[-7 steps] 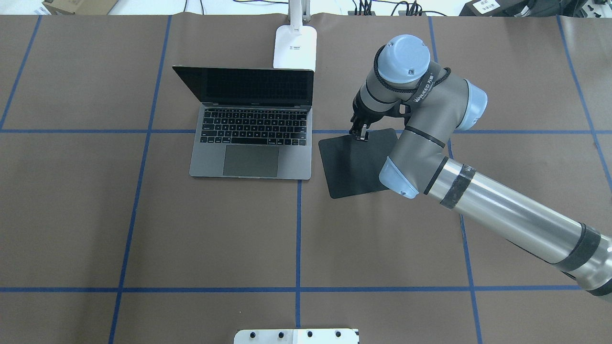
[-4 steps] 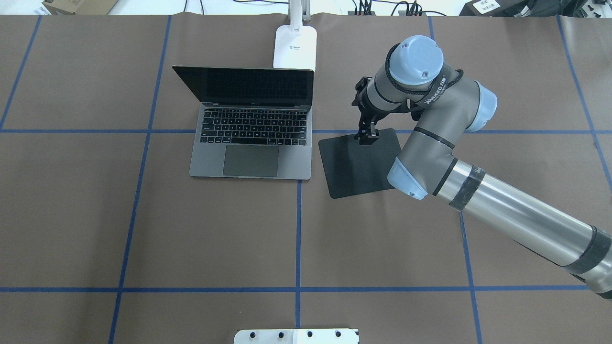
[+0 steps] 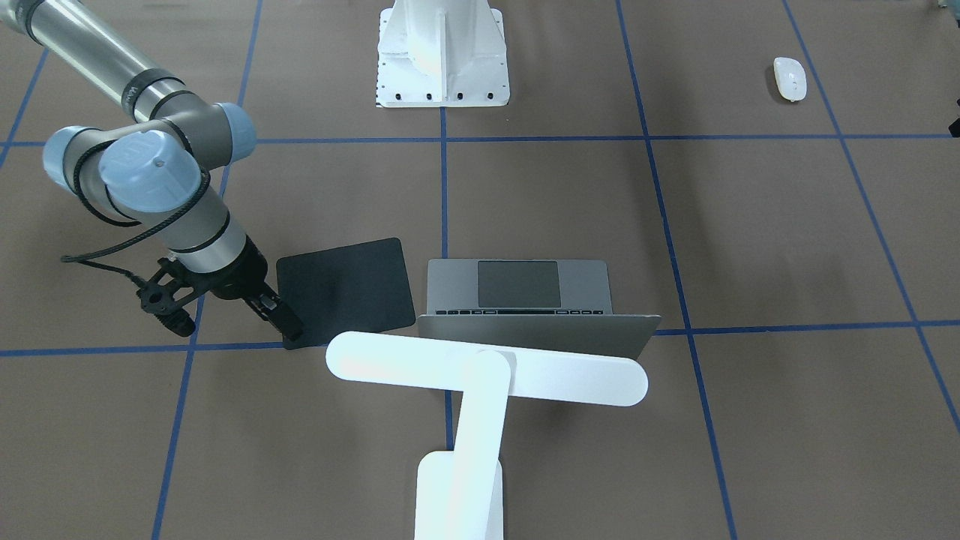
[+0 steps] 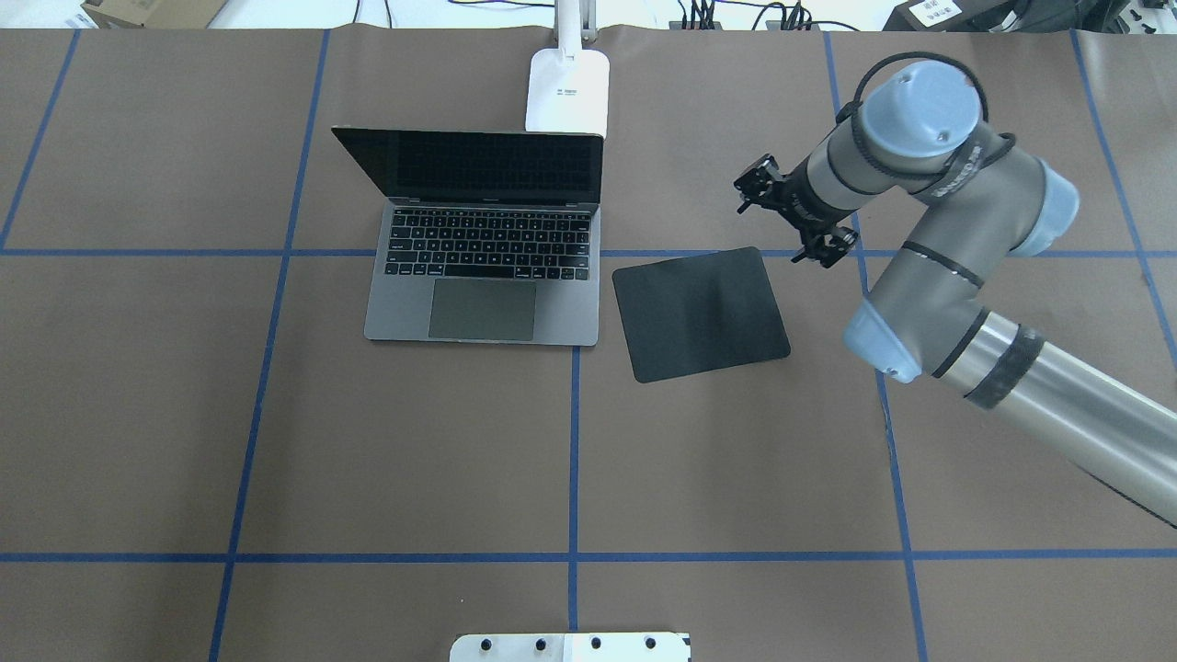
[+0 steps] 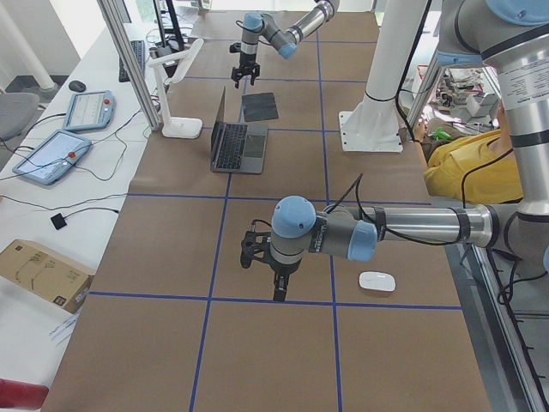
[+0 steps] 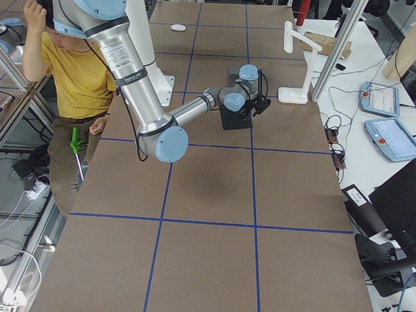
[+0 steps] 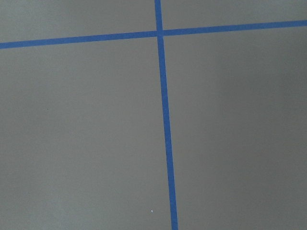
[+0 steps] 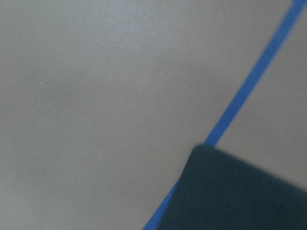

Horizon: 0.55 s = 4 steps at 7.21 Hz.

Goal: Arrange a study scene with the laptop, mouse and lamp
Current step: 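Open the right gripper and lift it away from the mouse pad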

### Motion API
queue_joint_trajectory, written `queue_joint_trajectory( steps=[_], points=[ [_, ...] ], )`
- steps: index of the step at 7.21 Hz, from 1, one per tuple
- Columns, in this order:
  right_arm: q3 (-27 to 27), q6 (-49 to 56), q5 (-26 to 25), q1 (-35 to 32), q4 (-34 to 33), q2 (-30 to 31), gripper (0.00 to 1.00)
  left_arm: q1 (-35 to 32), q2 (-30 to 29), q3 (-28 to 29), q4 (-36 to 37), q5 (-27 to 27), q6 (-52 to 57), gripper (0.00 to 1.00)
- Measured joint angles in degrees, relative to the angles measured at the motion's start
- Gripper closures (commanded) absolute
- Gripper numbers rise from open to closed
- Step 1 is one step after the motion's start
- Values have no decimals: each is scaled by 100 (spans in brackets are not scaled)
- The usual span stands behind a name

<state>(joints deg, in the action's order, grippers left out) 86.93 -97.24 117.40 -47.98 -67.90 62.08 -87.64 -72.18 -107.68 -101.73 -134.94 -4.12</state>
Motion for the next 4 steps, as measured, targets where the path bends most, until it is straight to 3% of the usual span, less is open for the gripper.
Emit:
queue_joint_trajectory(
  steps=[4],
  points=[
    [818, 4500, 533, -1239, -1413, 924, 0, 19, -216, 21, -72, -174, 49, 0]
  ],
)
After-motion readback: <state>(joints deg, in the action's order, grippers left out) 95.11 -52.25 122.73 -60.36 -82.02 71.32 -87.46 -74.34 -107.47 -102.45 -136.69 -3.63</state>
